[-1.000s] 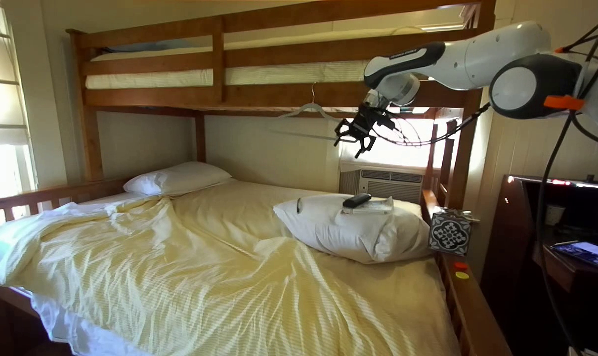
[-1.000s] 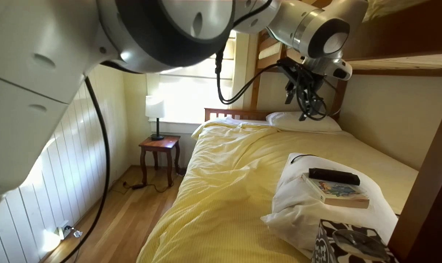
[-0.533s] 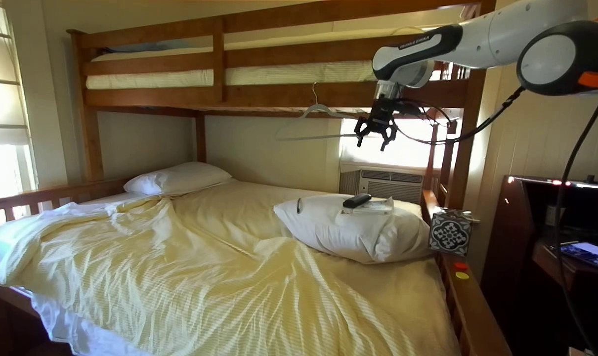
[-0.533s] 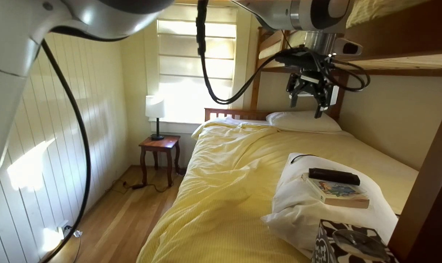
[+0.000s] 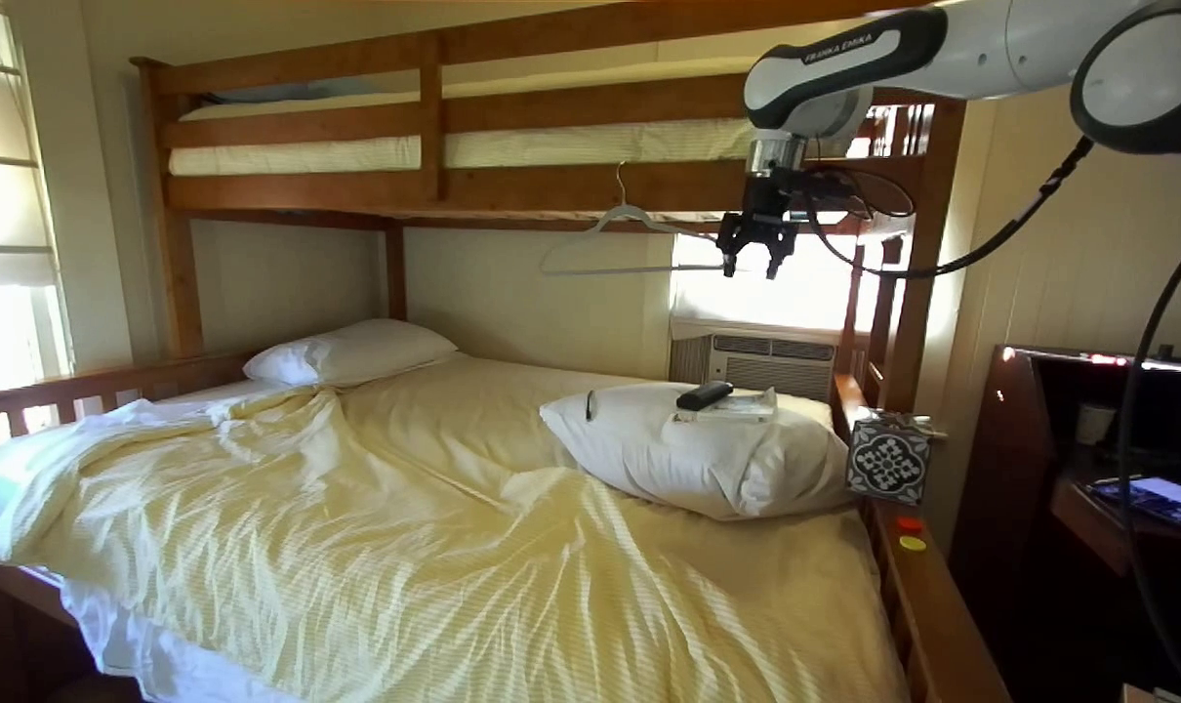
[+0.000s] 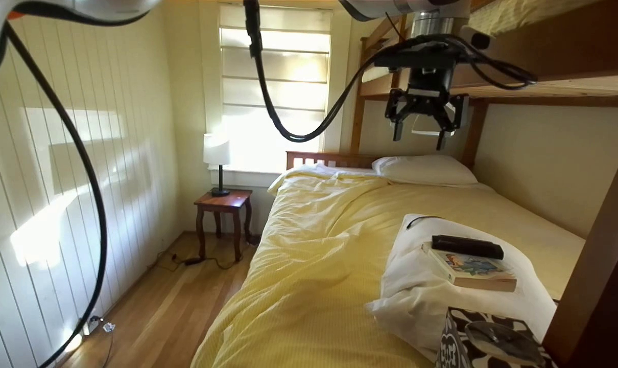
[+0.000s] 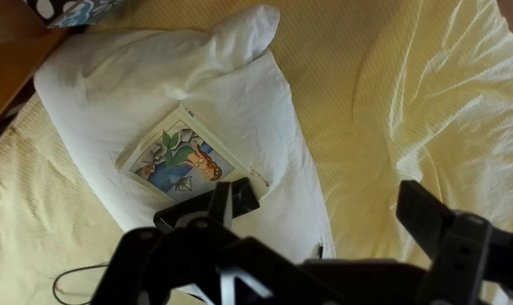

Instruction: Hang the clothing hanger on the bed

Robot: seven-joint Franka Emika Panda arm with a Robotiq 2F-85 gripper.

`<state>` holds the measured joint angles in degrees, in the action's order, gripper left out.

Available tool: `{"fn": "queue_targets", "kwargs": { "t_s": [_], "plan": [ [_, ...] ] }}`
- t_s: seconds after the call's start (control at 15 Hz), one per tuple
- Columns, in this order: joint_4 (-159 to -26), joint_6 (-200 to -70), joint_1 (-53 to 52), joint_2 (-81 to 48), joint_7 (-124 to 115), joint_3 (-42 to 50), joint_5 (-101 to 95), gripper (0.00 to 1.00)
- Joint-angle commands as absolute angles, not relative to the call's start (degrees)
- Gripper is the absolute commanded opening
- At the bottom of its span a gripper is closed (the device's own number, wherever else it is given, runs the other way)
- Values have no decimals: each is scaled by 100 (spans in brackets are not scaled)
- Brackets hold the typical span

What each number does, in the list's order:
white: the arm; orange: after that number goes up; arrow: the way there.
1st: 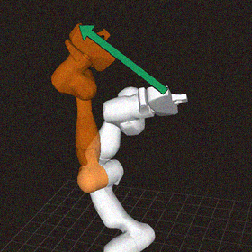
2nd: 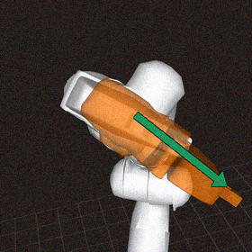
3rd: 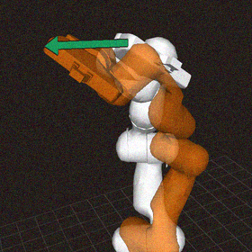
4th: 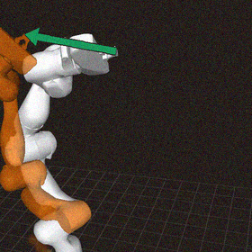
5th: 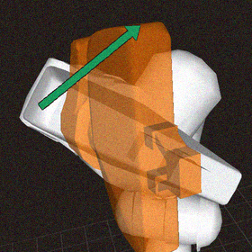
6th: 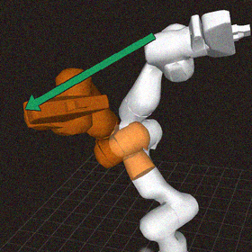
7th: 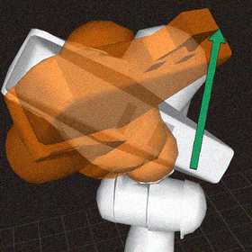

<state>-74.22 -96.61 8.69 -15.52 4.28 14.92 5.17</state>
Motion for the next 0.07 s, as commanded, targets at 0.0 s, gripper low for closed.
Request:
{"fn": "queue_targets", "kwargs": {
  "t_s": [0.0],
  "plan": [
    [-7688,-9808,762,-1295,934,1470,177,100]
  ]
}}
